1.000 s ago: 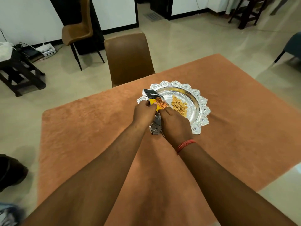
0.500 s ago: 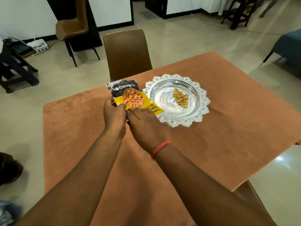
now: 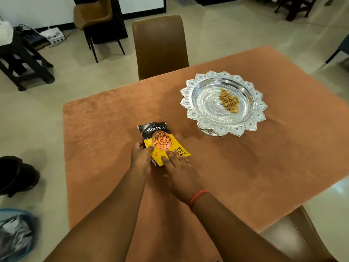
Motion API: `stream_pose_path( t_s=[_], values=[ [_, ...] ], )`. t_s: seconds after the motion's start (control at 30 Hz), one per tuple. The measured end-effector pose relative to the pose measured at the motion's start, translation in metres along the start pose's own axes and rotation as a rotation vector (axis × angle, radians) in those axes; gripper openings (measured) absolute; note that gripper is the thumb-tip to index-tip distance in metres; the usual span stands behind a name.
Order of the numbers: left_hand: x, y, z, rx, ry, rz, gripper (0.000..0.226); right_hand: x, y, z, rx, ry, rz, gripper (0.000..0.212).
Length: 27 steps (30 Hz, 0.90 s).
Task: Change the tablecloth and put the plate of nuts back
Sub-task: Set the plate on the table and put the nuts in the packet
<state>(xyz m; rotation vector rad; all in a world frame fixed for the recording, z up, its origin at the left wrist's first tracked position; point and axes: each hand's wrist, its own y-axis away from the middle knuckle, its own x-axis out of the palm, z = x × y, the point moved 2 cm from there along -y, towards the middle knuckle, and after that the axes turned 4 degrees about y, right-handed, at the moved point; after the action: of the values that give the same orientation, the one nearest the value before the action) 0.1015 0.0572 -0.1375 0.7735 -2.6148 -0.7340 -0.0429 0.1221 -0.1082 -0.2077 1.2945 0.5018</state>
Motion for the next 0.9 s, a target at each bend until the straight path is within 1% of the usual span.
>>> stream_pose_path(
  t_s=[0.13, 0.23, 0.3, 0.33, 0.37, 0.4, 0.43, 0.47, 0.5, 0.53, 0.6, 0.63, 0.7, 0.77, 0.83, 0.9],
  values=[
    [-0.005, -0.011, 0.026, -0.042, -0.091, -0.009, 0.035, 0.02, 0.003, -0.022, 0.1, 0.025, 0.146, 0.064],
    [-0.012, -0.015, 0.035, -0.025, -0.253, -0.034, 0.029, 0.023, 0.005, -0.03, 0.119, 0.026, 0.188, 0.064],
    [-0.012, -0.016, 0.029, 0.01, -0.285, -0.089, 0.031, 0.01, 0.007, -0.031, 0.11, -0.011, 0.162, 0.061],
    [-0.011, -0.016, 0.021, 0.046, -0.3, -0.153, 0.035, -0.002, 0.008, -0.032, 0.089, -0.033, 0.107, 0.057],
    [-0.008, -0.015, 0.011, 0.112, -0.356, -0.239, 0.038, -0.019, 0.008, -0.033, 0.05, -0.052, 0.016, 0.052],
    [-0.008, -0.014, -0.001, 0.204, -0.433, -0.317, 0.039, -0.038, 0.008, -0.031, -0.004, -0.071, -0.11, 0.045],
    [-0.001, -0.011, -0.013, 0.318, -0.498, -0.354, 0.038, -0.058, 0.008, -0.034, -0.051, -0.08, -0.26, 0.037],
    [0.009, -0.007, -0.024, 0.448, -0.534, -0.344, 0.035, -0.08, 0.007, -0.041, -0.086, -0.082, -0.412, 0.028],
    [0.023, 0.0, -0.035, 0.58, -0.555, -0.294, 0.032, -0.1, 0.004, -0.052, -0.101, -0.093, -0.521, 0.023],
    [0.04, 0.01, -0.045, 0.709, -0.573, -0.226, 0.029, -0.12, -0.001, -0.067, -0.09, -0.109, -0.588, 0.021],
    [0.08, 0.028, -0.062, 0.915, -0.603, -0.07, 0.024, -0.154, -0.018, -0.105, -0.034, -0.124, -0.643, 0.021],
    [0.101, 0.037, -0.067, 0.99, -0.628, 0.015, 0.022, -0.166, -0.031, -0.127, -0.004, -0.101, -0.623, 0.022],
    [0.141, 0.048, -0.074, 1.064, -0.726, 0.203, 0.02, -0.182, -0.062, -0.17, 0.055, -0.012, -0.485, 0.03],
    [0.173, 0.051, -0.071, 1.054, -0.911, 0.383, 0.024, -0.184, -0.093, -0.207, 0.101, 0.066, -0.316, 0.044],
    [0.199, 0.047, -0.063, 1.059, -1.166, 0.485, 0.036, -0.18, -0.118, -0.234, 0.114, 0.093, -0.175, 0.056],
    [0.217, 0.042, -0.059, 1.054, -1.386, 0.519, 0.049, -0.173, -0.134, -0.249, 0.085, 0.163, -0.074, 0.061]
  ],
)
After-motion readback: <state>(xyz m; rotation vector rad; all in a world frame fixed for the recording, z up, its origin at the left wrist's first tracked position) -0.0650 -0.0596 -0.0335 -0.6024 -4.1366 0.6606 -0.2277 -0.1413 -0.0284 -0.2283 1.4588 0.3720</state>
